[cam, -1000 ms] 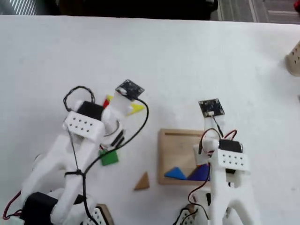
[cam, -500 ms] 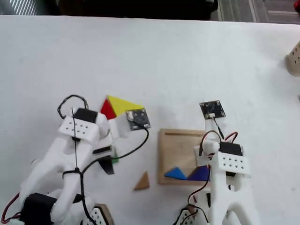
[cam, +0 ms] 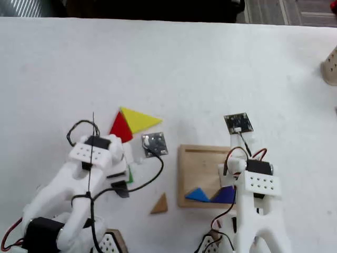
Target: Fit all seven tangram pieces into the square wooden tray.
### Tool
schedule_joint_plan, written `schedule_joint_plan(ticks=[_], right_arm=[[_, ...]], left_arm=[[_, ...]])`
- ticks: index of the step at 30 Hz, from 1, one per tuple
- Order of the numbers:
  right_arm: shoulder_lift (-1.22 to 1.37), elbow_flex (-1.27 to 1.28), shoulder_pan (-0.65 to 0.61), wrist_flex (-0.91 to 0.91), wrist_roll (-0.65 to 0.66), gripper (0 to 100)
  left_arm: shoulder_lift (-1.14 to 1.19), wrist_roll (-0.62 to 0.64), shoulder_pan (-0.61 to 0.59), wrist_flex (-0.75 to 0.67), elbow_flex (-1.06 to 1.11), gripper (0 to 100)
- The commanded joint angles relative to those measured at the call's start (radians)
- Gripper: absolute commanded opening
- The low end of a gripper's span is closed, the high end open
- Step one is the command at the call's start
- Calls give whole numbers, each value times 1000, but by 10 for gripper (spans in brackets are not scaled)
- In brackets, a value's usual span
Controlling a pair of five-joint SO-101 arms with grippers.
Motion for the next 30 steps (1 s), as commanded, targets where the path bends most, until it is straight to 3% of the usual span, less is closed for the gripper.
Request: schedule_joint_plan(ticks=[1, 8, 12, 18, 25, 30], right_arm=[[-19, -5, 2, -15, 11, 20], [-19, -5, 2, -15, 11, 20], [-19, -5, 2, -15, 11, 20], [-21, -5, 5, -15, 11, 19], [-27, -5, 7, -15, 12, 19], [-27, -5, 7, -15, 12, 19]], left_arm=[[-2, 94, 21, -63, 2, 377], [4, 107, 13, -69, -20, 377], [120, 110, 4, -60, -104, 377], [306, 110, -10, 55, -270, 378], [303, 110, -18, 86, -253, 373], [225, 104, -35, 89, -164, 269]])
